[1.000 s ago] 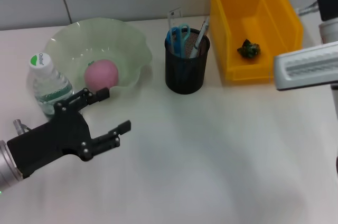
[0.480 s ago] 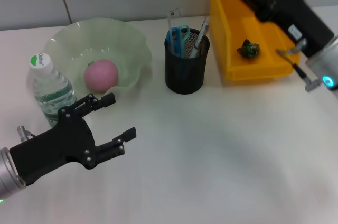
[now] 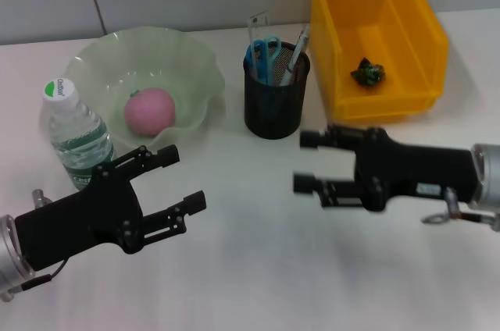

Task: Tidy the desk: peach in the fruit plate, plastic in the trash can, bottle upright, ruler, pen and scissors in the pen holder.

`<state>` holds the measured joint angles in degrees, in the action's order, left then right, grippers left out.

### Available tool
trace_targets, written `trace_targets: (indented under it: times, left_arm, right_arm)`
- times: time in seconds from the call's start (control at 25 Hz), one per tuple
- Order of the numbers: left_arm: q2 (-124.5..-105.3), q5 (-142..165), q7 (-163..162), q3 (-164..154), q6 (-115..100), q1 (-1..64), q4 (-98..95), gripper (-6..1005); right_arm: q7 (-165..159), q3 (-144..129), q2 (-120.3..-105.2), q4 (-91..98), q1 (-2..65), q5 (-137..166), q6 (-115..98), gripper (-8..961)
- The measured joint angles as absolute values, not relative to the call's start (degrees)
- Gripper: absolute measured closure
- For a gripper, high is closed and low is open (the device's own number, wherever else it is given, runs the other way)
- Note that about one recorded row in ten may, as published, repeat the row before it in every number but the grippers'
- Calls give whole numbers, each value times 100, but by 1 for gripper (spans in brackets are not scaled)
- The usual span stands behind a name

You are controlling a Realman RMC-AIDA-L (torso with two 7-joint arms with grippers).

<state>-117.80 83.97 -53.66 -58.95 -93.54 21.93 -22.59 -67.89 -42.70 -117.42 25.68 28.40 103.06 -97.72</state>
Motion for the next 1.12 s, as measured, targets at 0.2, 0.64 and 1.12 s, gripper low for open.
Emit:
trace_targets:
  times: [0.2, 0.64, 1.12]
  left_arm:
    - [-11706, 8476, -5939, -5948, -9428, 2200, -2410, 214]
    - [-11731, 9312, -6217, -5932, -9227, 2518, -2604, 214]
    - [-11564, 9733, -6288, -5919, -9446, 2567, -2971, 214]
  right_arm:
    - [-7130, -4255, -11531, 2749, 2795, 10900, -9805, 179]
    - [-7130, -4193, -11455, 2995, 2853, 11444, -9720, 179]
    - [-7154, -4234, -11569, 2989, 2979, 11452, -9510, 179]
